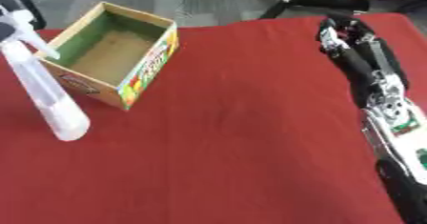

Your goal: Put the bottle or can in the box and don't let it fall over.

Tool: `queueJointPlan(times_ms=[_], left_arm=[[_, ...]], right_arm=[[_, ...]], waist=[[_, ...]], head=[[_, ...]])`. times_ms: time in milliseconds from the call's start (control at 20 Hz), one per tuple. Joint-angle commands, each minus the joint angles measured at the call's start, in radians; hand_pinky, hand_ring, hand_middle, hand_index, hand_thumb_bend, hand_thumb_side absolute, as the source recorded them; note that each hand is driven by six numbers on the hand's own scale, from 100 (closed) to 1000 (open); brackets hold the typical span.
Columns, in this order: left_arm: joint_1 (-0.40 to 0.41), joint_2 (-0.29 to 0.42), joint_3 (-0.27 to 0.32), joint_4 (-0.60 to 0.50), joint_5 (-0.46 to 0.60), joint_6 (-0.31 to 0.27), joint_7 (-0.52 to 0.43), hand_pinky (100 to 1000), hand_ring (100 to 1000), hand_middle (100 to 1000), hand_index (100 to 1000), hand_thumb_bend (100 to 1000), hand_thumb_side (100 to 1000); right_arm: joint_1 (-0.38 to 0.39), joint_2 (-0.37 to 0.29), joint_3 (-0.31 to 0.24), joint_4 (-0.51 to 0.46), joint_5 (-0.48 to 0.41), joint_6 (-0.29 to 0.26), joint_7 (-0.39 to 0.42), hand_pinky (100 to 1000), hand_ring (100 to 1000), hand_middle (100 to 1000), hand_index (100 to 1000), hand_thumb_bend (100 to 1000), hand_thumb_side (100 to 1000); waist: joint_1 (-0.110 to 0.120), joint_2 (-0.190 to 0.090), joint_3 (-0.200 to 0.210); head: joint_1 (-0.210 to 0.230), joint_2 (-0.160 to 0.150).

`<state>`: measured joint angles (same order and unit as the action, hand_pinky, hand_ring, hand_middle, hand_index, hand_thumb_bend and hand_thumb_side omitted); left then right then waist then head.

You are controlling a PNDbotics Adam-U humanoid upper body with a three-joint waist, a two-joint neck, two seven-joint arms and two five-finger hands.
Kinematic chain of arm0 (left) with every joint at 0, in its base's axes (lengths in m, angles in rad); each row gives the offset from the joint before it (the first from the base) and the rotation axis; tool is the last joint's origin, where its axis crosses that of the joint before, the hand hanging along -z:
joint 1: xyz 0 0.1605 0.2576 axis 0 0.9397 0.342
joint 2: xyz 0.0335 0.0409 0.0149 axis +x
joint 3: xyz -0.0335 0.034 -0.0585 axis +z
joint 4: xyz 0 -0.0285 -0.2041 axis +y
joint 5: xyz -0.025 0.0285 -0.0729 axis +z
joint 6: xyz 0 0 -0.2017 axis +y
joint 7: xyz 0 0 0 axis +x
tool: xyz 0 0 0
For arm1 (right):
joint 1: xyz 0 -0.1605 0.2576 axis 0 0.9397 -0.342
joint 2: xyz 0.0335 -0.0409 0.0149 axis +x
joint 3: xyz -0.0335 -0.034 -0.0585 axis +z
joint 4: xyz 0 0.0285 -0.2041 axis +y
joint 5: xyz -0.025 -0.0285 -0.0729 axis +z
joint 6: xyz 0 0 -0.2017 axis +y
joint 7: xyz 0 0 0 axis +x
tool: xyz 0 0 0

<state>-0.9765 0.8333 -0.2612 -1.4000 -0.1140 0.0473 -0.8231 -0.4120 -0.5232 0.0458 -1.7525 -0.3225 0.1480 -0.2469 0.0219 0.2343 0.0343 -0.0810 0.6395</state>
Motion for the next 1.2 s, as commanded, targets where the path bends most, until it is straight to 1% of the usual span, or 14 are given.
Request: queueJointPlan(times_ms=[50,100,150,200,250,300,450,550,650,750,900,1000,1200], left_arm=[[-0.02,0.019,0.013,-0.01,0.003,0.0,0.001,619,579,679,714,155,238],[-0.02,0.019,0.012,-0.011,0.005,-0.001,-0.003,610,573,675,710,160,207],[-0.02,0.018,0.012,-0.011,0.007,-0.002,-0.007,599,563,669,704,166,132],[-0.02,0.018,0.011,-0.012,0.008,-0.004,-0.01,593,559,667,701,173,100],[-0.021,0.018,0.011,-0.012,0.007,-0.005,-0.012,589,556,665,699,178,100],[-0.021,0.018,0.011,-0.013,0.006,-0.006,-0.013,570,541,656,690,202,100],[-0.023,0.016,0.011,-0.014,0.005,-0.01,-0.01,556,529,641,678,219,100],[-0.024,0.015,0.012,-0.015,0.004,-0.011,-0.004,536,506,598,638,228,100],[-0.025,0.014,0.013,-0.016,0.0,-0.012,0.007,521,491,578,619,232,100],[-0.025,0.014,0.013,-0.017,-0.004,-0.012,0.019,511,479,560,598,213,100],[-0.025,0.012,0.014,-0.018,-0.005,-0.007,0.034,500,468,544,582,139,100],[-0.026,0.011,0.015,-0.02,-0.004,-0.001,0.042,496,465,540,577,113,100],[-0.028,0.012,0.017,-0.027,-0.001,0.005,0.049,479,447,518,554,102,100]], right_arm=[[-0.011,-0.016,-0.003,-0.011,-0.007,-0.003,0.003,811,788,765,843,100,472],[-0.012,-0.016,-0.003,-0.011,-0.007,-0.003,0.003,811,788,766,843,100,473],[-0.011,-0.016,-0.003,-0.011,-0.007,-0.003,0.003,811,788,766,843,100,474],[-0.011,-0.016,-0.003,-0.011,-0.007,-0.003,0.003,811,788,766,844,100,476],[-0.011,-0.016,-0.003,-0.011,-0.007,-0.003,0.003,811,788,766,844,100,476],[-0.011,-0.016,-0.003,-0.011,-0.008,-0.003,0.003,812,788,766,844,100,477],[-0.011,-0.015,-0.003,-0.011,-0.008,-0.003,0.004,812,788,766,844,100,479],[-0.01,-0.015,-0.003,-0.011,-0.009,-0.003,0.004,812,788,766,844,100,483],[-0.008,-0.014,-0.003,-0.01,-0.009,-0.003,0.003,812,788,766,844,100,484],[-0.007,-0.014,-0.003,-0.009,-0.009,-0.003,0.004,813,789,766,844,100,485],[-0.006,-0.014,-0.002,-0.008,-0.008,-0.001,0.006,813,789,767,845,100,488],[-0.005,-0.014,-0.002,-0.008,-0.007,0.0,0.008,814,790,767,845,100,490],[-0.005,-0.014,-0.002,-0.007,-0.006,0.001,0.01,814,790,767,845,100,490]], waist=[[-0.001,-0.017,-0.001],[-0.001,-0.017,-0.001],[-0.002,-0.017,-0.001],[-0.002,-0.017,-0.001],[-0.002,-0.017,-0.001],[-0.002,-0.018,-0.001],[-0.003,-0.018,-0.001],[-0.003,-0.018,-0.001],[-0.002,-0.017,0.0],[-0.002,-0.017,0.0],[-0.002,-0.017,0.001],[-0.002,-0.017,0.001],[-0.002,-0.018,0.003]], head=[[-0.002,-0.01],[-0.002,-0.01],[-0.002,-0.011],[-0.002,-0.011],[-0.002,-0.011],[-0.002,-0.011],[-0.003,-0.011],[-0.004,-0.011],[-0.003,-0.011],[-0.004,-0.012],[-0.005,-0.011],[-0.005,-0.011],[-0.005,-0.01]])
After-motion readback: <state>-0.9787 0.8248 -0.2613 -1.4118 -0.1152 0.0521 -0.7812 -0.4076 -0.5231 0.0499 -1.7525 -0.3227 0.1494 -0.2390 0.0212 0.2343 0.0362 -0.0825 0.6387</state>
